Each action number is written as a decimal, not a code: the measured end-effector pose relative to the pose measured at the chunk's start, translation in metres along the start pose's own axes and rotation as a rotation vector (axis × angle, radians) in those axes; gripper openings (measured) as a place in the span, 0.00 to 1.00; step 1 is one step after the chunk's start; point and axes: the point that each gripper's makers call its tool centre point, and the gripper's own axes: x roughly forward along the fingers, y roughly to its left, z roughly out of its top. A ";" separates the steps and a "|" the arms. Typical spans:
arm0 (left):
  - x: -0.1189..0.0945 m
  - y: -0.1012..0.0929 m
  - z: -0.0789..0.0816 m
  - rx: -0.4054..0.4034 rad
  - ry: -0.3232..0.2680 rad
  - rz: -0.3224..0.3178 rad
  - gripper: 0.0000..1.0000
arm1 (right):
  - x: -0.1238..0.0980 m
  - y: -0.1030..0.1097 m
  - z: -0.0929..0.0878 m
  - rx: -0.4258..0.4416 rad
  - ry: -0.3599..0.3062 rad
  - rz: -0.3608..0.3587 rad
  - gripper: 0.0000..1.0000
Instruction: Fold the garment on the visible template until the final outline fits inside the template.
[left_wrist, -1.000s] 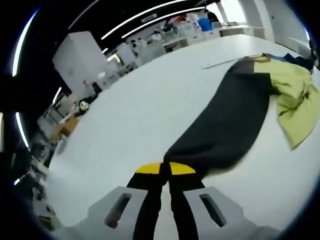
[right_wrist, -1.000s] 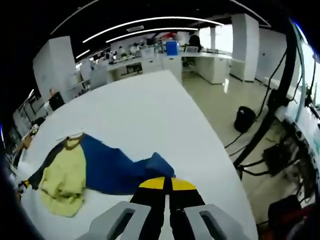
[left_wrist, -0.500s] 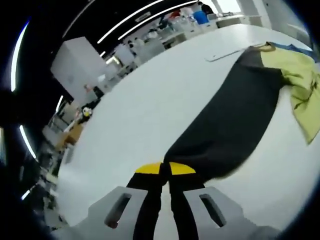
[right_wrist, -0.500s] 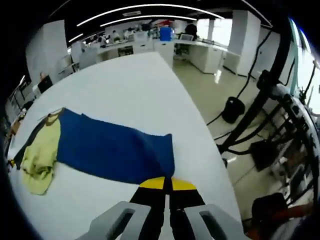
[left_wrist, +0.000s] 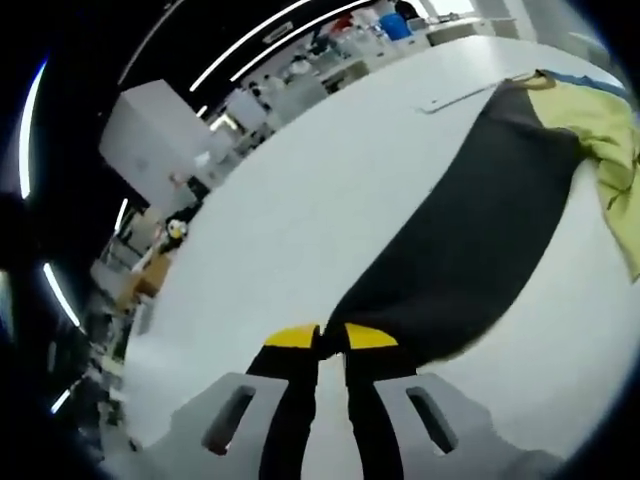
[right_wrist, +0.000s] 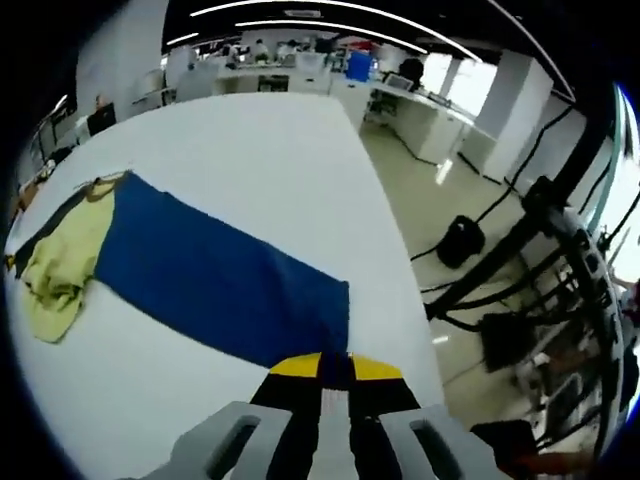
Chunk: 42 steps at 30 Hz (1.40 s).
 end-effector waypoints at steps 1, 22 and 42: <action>-0.001 0.000 0.000 -0.003 -0.003 -0.003 0.12 | 0.000 0.003 0.002 -0.004 -0.006 0.014 0.20; -0.043 -0.054 0.034 -0.079 -0.154 -0.287 0.50 | -0.054 0.145 0.037 -0.150 -0.105 0.507 0.50; -0.087 -0.130 0.053 -0.086 -0.246 -0.526 0.58 | -0.060 0.220 0.034 -0.329 -0.123 0.664 0.47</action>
